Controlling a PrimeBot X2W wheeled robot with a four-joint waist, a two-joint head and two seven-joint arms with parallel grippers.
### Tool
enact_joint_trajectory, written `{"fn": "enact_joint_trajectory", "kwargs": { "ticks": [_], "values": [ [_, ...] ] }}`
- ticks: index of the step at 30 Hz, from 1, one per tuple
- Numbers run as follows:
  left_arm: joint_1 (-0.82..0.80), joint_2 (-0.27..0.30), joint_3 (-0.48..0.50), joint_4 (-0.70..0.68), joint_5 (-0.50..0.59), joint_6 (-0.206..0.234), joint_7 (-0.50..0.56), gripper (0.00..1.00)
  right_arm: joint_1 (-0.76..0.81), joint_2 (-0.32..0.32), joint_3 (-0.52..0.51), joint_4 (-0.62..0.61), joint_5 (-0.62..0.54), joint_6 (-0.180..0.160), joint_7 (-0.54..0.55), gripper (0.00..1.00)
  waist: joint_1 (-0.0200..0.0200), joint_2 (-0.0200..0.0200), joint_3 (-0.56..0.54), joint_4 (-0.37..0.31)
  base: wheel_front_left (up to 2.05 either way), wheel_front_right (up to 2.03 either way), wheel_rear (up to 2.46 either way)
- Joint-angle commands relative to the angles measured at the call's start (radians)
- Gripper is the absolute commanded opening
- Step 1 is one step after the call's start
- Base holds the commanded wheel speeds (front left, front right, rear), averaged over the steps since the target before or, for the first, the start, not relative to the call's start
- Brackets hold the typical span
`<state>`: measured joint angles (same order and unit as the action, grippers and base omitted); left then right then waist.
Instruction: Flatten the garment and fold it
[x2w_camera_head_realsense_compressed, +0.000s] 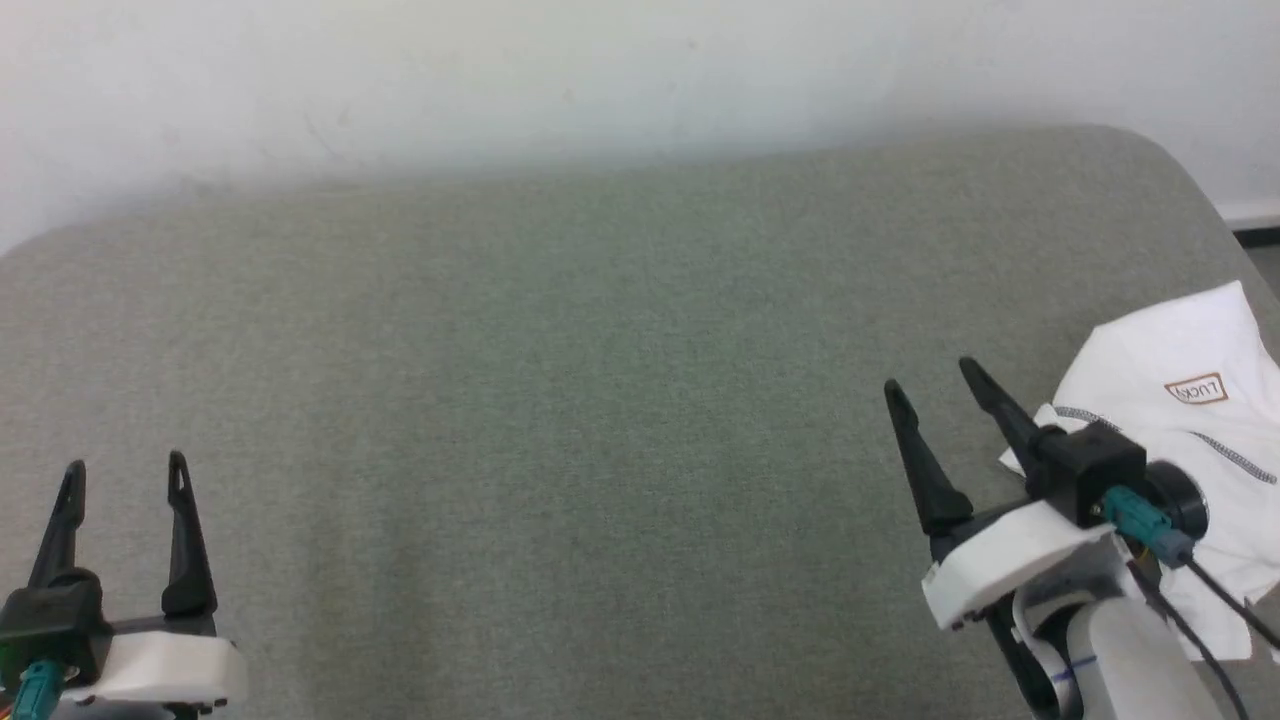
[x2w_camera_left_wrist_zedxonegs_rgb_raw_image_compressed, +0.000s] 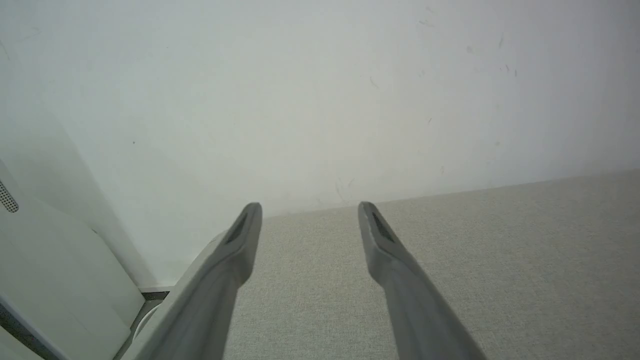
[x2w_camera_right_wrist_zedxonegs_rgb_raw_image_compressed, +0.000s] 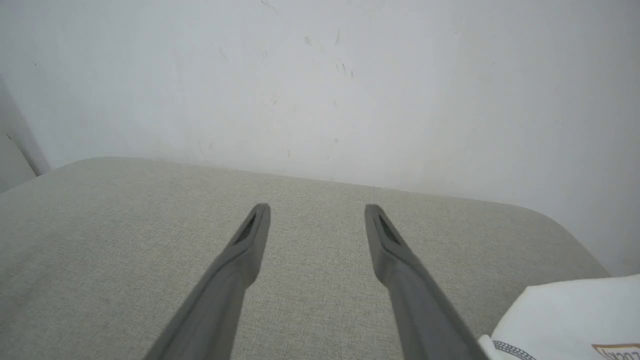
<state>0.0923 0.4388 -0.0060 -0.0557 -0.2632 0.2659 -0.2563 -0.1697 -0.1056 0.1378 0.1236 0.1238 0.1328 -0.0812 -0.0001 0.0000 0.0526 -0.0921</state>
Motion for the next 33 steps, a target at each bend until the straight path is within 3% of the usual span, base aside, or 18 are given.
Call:
{"fn": "enact_joint_trajectory", "kwargs": {
  "ticks": [1, 11, 28, 29, 33],
  "values": [
    [0.010, 0.011, 0.010, 0.025, -0.009, -0.023, -0.005, 1.00, 0.042, 0.010, -0.003, -0.013, 0.002, -0.002, 0.005, 1.00, 0.0001, 0.0000, -0.030, 0.020, 0.00, 0.00, 0.00],
    [0.123, -0.006, -0.028, 0.078, -0.026, -0.077, 0.006, 1.00, 0.183, 0.049, -0.025, -0.044, -0.046, -0.002, 0.024, 1.00, 0.0001, 0.0000, -0.073, -0.009, 0.00, 0.00, 0.00],
    [0.153, -0.009, -0.061, 0.008, 0.009, -0.017, 0.090, 1.00, 0.224, 0.055, -0.006, -0.128, -0.055, -0.002, 0.047, 1.00, 0.0001, 0.0000, -0.083, -0.014, 0.00, 0.00, 0.00],
    [0.145, -0.012, -0.060, 0.013, 0.002, -0.024, 0.089, 0.00, 0.213, 0.051, -0.006, -0.122, -0.058, 0.000, 0.046, 0.00, 0.0001, 0.0000, -0.083, -0.014, 0.00, 0.00, 0.00],
    [0.141, -0.018, -0.059, 0.014, 0.006, -0.028, 0.092, 0.00, 0.212, 0.051, -0.008, -0.121, -0.060, 0.000, 0.046, 0.00, 0.0001, 0.0000, -0.083, -0.012, 0.00, 0.00, 0.00]
  ]
}}
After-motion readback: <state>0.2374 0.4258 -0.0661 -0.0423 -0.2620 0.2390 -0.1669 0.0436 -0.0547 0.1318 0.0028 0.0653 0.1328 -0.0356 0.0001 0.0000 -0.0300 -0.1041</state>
